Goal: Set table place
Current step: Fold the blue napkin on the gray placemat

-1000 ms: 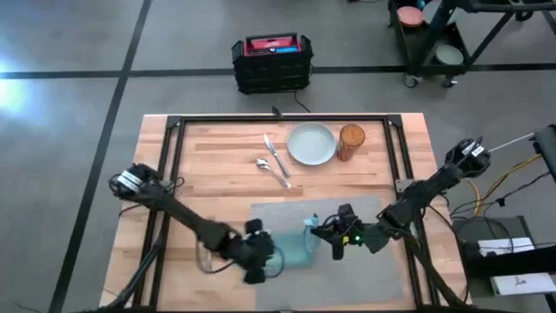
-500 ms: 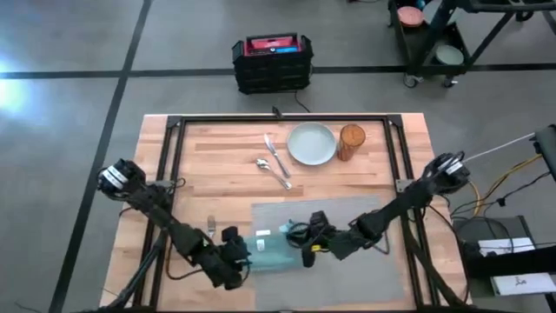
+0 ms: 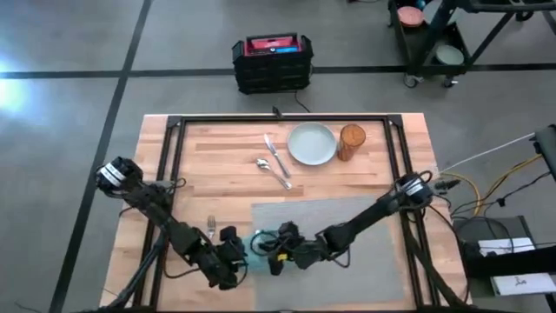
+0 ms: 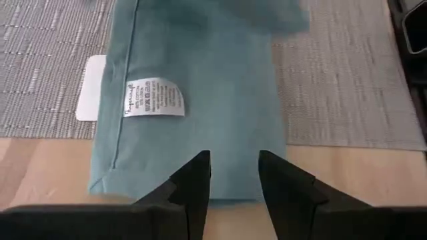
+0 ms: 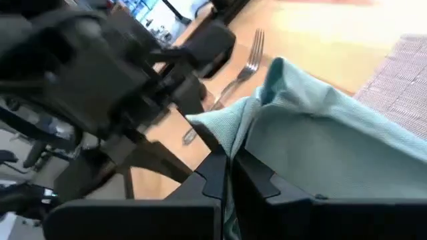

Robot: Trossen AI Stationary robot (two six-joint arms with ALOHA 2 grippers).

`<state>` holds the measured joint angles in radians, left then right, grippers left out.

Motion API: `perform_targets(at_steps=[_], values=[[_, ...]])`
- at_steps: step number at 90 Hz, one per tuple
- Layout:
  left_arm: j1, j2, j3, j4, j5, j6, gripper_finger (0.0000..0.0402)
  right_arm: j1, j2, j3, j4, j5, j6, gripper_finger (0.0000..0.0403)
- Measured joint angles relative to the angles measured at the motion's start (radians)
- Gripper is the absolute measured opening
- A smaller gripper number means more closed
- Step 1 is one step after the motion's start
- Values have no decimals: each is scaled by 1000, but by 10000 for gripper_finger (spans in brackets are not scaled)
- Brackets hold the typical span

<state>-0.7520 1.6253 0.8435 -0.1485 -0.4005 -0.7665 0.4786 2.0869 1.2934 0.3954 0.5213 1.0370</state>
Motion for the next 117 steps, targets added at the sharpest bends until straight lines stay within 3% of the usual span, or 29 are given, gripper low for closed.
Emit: perform_targets(at_steps=[29,52,64,80,96,117], values=[[-34,-37,-1,-57,20,-43,114,-7,82,95,-5,-59,28,0],[-39,-36,-1,-54,20,-47,114,-10,89,94,-84,-28,97,5],[-39,-37,-1,-55,20,-47,114,-10,89,94,-75,0,99,36],[-38,-67,8,-72,51,-48,114,-11,89,94,-60,14,91,108],[-50,-153,68,-171,62,-73,114,-15,68,93,-87,-37,-102,164],[-64,-142,48,-48,-98,-24,114,-11,-67,95,-402,-196,-349,187]])
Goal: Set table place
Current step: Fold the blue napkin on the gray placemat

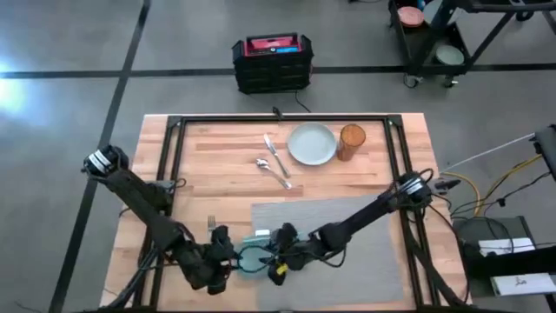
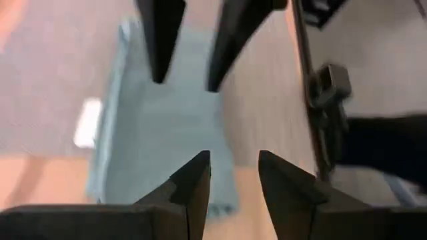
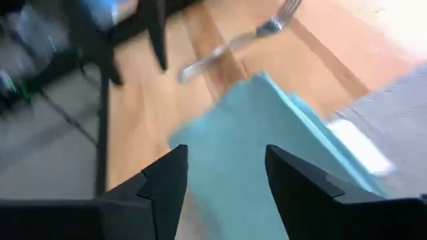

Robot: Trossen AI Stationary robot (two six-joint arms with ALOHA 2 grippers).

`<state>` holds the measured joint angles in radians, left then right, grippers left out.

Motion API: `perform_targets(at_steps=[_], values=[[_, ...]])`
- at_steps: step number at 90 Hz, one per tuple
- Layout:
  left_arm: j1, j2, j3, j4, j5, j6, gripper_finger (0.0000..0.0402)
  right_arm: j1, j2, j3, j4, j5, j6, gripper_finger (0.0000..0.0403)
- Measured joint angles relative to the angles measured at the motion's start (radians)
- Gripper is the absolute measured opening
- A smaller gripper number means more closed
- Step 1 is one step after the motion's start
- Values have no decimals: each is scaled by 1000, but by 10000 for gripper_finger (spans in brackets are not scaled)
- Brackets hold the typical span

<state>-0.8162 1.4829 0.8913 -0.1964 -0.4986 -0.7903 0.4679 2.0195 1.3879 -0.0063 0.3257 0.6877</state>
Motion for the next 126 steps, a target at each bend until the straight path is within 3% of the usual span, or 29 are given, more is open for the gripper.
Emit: perform_targets(at_steps=[12,23,35,48,67,88,107,126], values=[[15,91,-28,100,-19,60,114,30,-13,0,-115,10,-136,183],[34,180,-36,117,-35,74,114,32,51,-5,-70,18,-210,173],[36,250,-36,117,-9,54,114,30,144,-7,-35,14,-234,162],[30,281,-36,89,60,-16,114,39,163,-2,-76,26,-192,148],[32,214,-31,35,77,-12,114,38,134,14,-109,6,-232,133],[60,56,-24,55,-21,115,114,7,13,49,-178,8,-357,118],[135,97,-88,83,-29,140,114,-66,29,27,-217,-33,-399,99],[143,124,-193,91,-23,-27,114,-80,74,-25,-277,-94,-380,78]])
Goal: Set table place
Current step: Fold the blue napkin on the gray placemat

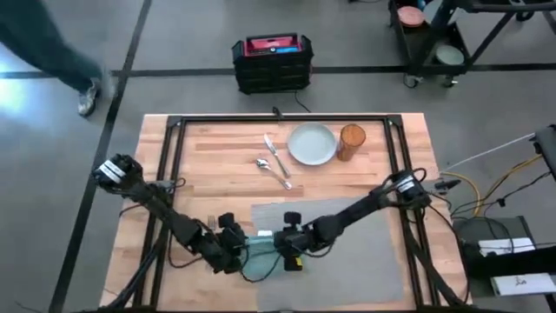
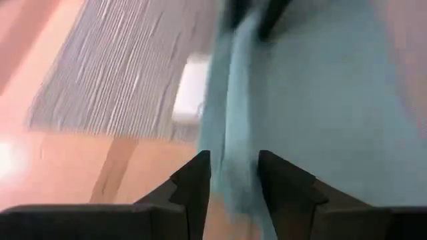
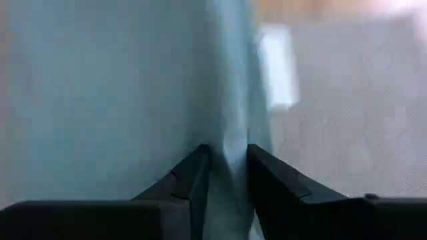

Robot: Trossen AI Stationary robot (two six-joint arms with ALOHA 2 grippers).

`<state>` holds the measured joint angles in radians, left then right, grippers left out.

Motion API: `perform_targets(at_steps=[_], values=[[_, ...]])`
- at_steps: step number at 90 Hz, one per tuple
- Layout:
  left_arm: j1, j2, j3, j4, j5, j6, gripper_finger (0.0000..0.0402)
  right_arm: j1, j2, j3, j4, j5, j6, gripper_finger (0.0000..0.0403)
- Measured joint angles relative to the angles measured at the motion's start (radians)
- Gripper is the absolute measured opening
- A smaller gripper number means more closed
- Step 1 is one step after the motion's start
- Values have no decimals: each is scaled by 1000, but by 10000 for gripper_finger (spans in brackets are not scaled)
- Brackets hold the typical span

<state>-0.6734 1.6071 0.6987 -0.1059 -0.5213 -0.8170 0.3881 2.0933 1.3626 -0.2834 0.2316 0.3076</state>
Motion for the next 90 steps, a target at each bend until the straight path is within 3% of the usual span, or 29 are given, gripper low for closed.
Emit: perform_targets(at_steps=[15,36,69,90], values=[[-3,-8,-60,1,14,-116,114,-1,-2,-1,-4,0,12,61],[4,-110,17,-81,49,-62,114,-5,-66,38,-68,-4,-17,57],[62,-247,163,-129,26,195,120,44,-310,30,-318,0,95,157],[185,-168,166,-158,247,230,164,137,-296,-77,-231,112,153,194]])
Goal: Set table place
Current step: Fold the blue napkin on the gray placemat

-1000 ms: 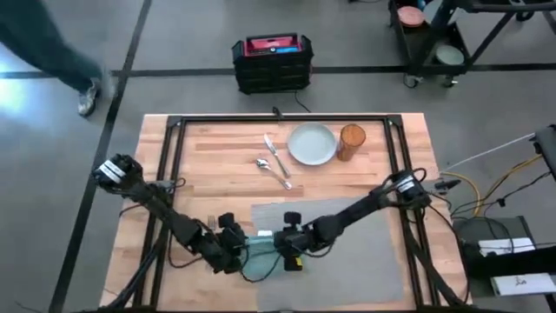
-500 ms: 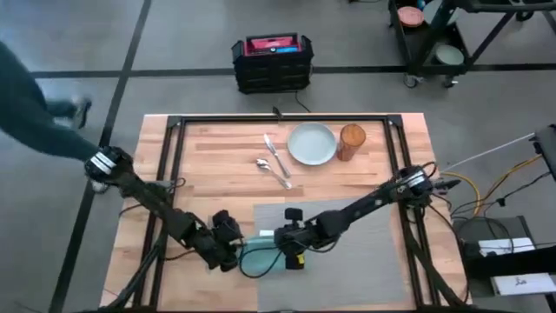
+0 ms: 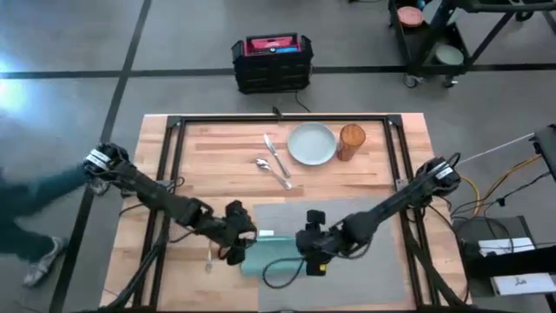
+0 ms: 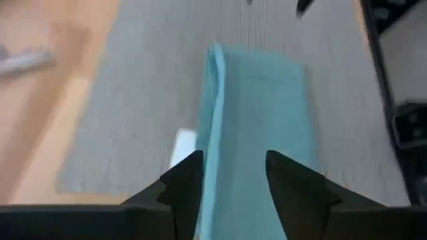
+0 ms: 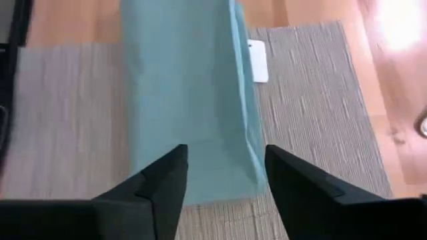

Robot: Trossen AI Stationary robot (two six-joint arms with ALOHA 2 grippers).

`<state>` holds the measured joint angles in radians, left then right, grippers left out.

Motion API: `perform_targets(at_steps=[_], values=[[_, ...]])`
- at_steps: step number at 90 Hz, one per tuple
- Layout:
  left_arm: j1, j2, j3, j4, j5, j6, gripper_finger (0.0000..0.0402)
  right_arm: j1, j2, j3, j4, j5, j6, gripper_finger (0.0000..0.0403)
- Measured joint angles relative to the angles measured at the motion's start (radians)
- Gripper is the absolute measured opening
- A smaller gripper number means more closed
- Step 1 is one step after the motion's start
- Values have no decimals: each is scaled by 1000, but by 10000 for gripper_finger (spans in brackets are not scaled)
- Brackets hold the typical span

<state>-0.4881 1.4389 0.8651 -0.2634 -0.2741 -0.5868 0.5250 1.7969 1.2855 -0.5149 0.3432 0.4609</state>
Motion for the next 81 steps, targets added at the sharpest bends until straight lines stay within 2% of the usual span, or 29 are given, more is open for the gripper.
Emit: perform_targets(at_steps=[11,29,52,81], values=[[24,52,-6,-50,18,9,176,9,40,-32,6,22,49,196],[48,137,-8,-43,174,17,182,7,73,-49,29,23,90,186],[23,151,-9,-47,317,-59,160,7,70,-50,39,24,91,175],[-37,150,-9,-23,345,-154,132,7,70,-59,47,25,86,169]])
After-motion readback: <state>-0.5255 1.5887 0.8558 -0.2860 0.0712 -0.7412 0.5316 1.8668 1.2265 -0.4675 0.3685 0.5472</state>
